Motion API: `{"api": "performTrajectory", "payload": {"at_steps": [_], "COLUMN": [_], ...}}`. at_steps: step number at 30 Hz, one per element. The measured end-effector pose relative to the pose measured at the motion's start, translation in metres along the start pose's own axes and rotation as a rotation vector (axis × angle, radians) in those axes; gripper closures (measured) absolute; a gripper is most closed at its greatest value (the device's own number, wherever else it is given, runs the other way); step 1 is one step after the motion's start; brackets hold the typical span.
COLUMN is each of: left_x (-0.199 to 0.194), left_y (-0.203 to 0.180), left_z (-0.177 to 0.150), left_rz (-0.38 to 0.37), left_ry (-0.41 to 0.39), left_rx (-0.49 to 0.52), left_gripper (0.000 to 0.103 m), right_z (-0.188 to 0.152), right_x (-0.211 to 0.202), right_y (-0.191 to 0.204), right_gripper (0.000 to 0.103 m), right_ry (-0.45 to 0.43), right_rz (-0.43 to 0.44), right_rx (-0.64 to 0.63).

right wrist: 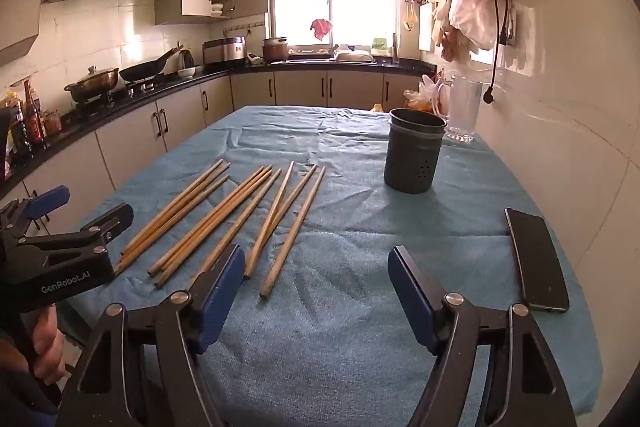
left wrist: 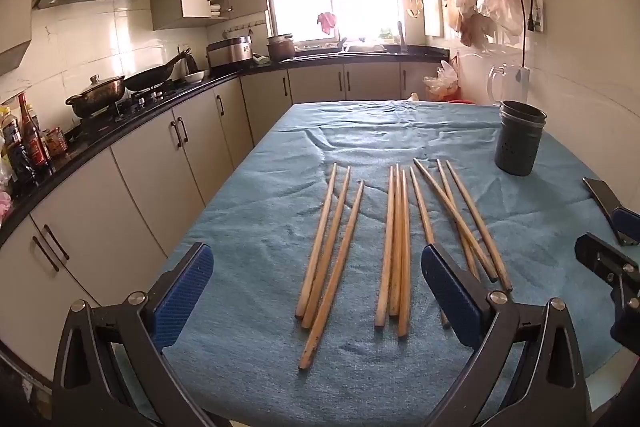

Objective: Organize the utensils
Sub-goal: 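Move both tools over the loose wooden chopsticks on the towel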

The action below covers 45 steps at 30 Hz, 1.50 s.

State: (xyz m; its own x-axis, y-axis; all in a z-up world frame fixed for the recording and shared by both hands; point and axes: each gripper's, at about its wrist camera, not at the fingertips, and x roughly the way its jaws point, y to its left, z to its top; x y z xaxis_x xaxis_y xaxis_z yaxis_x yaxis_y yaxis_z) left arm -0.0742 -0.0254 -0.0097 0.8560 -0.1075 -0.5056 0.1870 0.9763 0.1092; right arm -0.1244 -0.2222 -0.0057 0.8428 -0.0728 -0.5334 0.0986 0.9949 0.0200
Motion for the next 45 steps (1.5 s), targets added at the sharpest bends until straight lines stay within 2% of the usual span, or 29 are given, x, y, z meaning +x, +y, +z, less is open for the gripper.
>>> {"api": "performTrajectory", "payload": {"at_steps": [15,27,34,45], "left_x": [-0.028,-0.066,-0.076,-0.065], "left_y": [-0.006,0.002,0.008,0.012], "left_z": [-0.002,-0.001,-0.002,0.001], "left_rz": [-0.029,-0.052,-0.055,-0.054], "left_ry": [-0.036,-0.093,-0.113,-0.094], "left_rx": [0.015,-0.019,-0.036,-0.044], "left_gripper": [0.0,0.0,0.0,0.0], "right_z": [-0.008,-0.01,-0.009,-0.007], "right_x": [-0.019,-0.057,-0.064,-0.055], "right_y": [-0.006,0.002,0.008,0.008], "right_gripper": [0.026,0.026,0.026,0.026], "right_ry": [-0.024,-0.111,-0.092,-0.068], "right_rz": [-0.003,0.009,0.009,0.007], "right_rx": [0.036,0.047,0.045,0.039]}}
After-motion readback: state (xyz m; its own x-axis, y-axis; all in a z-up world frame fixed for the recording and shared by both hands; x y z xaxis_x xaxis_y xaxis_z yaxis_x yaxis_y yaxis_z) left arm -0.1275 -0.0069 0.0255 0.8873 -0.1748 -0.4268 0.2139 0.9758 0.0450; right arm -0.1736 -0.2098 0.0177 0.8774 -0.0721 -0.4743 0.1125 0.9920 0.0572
